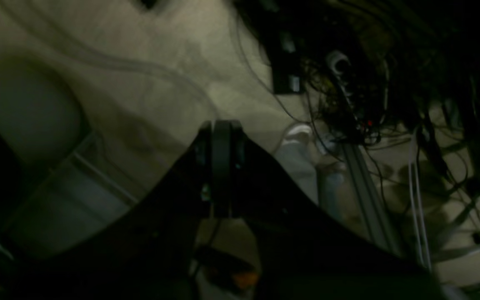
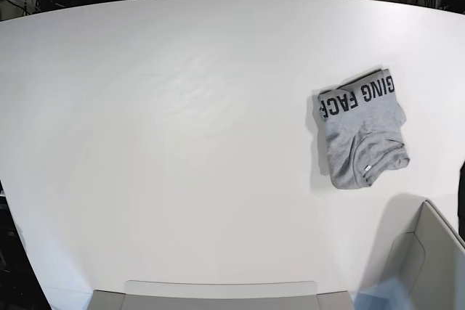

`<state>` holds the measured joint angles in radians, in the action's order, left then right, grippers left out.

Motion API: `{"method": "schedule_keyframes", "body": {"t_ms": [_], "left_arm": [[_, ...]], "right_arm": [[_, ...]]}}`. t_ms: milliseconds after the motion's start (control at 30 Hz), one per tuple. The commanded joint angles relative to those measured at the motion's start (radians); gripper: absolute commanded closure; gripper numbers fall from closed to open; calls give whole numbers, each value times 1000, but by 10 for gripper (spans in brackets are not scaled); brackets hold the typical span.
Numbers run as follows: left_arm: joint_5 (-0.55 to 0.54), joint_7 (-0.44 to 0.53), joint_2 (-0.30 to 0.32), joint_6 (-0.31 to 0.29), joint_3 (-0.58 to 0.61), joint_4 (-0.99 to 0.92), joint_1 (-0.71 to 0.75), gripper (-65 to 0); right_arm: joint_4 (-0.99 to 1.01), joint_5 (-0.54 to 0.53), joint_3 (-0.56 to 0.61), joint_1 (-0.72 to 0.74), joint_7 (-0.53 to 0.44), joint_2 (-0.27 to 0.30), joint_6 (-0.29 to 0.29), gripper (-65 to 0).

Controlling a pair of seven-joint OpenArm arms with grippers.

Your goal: Fold the T-shirt properly

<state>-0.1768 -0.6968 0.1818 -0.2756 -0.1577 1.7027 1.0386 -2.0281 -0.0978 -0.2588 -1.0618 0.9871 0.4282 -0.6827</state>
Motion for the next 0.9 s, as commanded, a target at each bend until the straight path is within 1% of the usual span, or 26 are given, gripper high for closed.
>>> {"method": "schedule_keyframes", "body": {"t_ms": [0,67,133,200,300,400,533,667,800,867], "left_arm": [[0,10,5,0,-3,-56,-22,0],[0,16,5,0,-4,-195,-82,0],[0,25,5,0,-4,-344,-151,0],[-3,41,6,0,-4,-462,-209,0],[-2,128,9,0,-3,-613,-281,0],[0,185,22,0,-3,-738,-360,0],[0,268,28,0,-3,-918,-476,0],[0,349,29,0,-1,-1024,-548,0],[0,434,28,0,-1,-1128,-608,0],[0,472,25,0,-1,-1162,-627,0]], "right_arm": [[11,37,25,-2,0,13,-15,0],[83,71,82,32,-1,22,-15,0],[188,71,131,82,-3,54,-15,0],[284,73,164,122,-15,74,-15,0],[419,91,217,185,-84,85,-15,0],[567,125,298,274,-122,88,-15,0],[854,181,465,457,-211,79,-15,0],[1073,194,588,592,-302,41,-15,0],[1176,194,645,681,-328,-4,-15,0],[1197,194,668,708,-331,-9,-15,0]]}}
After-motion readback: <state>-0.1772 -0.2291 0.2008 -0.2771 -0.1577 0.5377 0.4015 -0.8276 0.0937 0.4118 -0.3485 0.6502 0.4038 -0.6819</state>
